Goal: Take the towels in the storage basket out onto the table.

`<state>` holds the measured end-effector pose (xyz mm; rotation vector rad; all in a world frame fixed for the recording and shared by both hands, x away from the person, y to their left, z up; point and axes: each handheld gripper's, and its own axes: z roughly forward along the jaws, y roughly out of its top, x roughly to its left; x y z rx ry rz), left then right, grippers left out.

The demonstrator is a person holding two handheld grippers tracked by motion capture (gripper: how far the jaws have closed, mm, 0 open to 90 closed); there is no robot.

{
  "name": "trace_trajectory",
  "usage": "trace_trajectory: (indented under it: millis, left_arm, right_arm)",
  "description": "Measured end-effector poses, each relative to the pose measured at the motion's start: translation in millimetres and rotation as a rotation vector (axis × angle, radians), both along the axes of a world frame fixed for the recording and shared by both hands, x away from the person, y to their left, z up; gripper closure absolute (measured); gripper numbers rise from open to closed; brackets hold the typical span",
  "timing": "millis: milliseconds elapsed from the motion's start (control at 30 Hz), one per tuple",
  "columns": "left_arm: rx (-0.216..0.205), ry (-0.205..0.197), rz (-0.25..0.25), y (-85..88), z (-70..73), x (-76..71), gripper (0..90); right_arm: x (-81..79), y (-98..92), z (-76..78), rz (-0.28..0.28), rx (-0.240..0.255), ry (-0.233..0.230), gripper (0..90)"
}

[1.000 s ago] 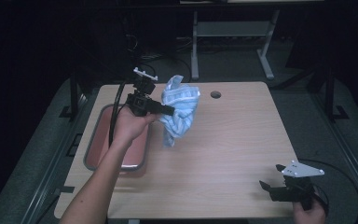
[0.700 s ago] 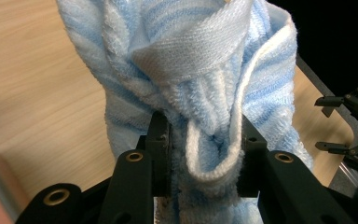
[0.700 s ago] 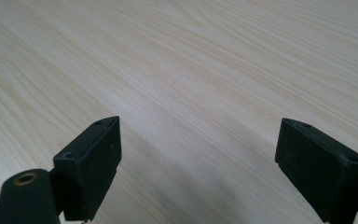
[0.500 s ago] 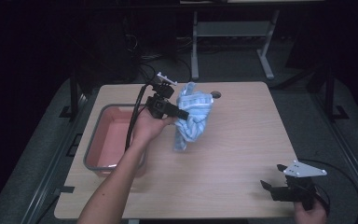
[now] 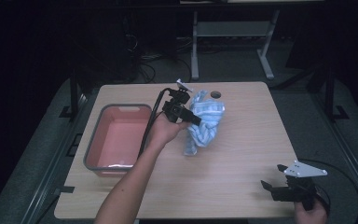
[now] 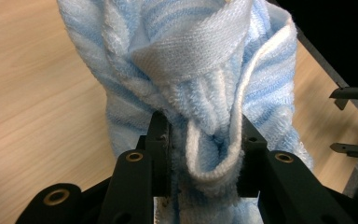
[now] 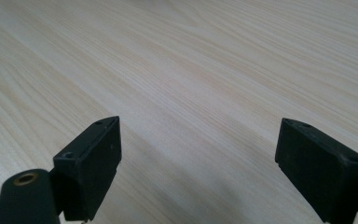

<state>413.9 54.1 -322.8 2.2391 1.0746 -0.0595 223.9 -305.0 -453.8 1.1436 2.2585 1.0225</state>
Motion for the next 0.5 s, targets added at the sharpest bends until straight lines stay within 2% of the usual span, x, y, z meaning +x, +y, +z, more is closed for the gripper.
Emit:
trace_trajectory:
  millis: [200,300,500]
  left_arm:
    - [0.018,0.014,-0.015,-13.3,-10.1,2.3,65.3]
    - [0.036,0.02,-0.029,-23.8,-20.2,3.6,65.2]
    - [0.043,0.032,-0.03,-35.5,-33.3,4.2,65.2]
  right_arm:
    - [-0.3,-1.2,-0.3,0.0,0.0,0.0,13.7]
    - [-0.1,-1.7,0.0,0.002,-0.003,-0.005,13.7]
    - [-0.2,-1.4,0.1,0.002,0.0,-0.003,13.7]
